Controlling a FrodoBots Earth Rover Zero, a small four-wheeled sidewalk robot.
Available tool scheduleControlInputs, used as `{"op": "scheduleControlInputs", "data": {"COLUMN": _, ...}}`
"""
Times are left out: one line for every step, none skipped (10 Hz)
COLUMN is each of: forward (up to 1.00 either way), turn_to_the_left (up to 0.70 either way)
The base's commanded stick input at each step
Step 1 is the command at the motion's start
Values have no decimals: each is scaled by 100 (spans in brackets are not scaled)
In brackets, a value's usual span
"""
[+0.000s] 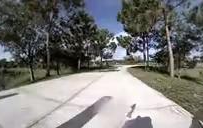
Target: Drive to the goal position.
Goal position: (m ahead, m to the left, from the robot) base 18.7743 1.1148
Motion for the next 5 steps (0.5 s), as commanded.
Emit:
{"op": "scheduleControlInputs", "data": {"forward": 85, "turn_to_the_left": 0}}
{"op": "scheduleControlInputs", "data": {"forward": 85, "turn_to_the_left": 0}}
{"op": "scheduleControlInputs", "data": {"forward": 85, "turn_to_the_left": 0}}
{"op": "scheduleControlInputs", "data": {"forward": 85, "turn_to_the_left": 0}}
{"op": "scheduleControlInputs", "data": {"forward": 85, "turn_to_the_left": 0}}
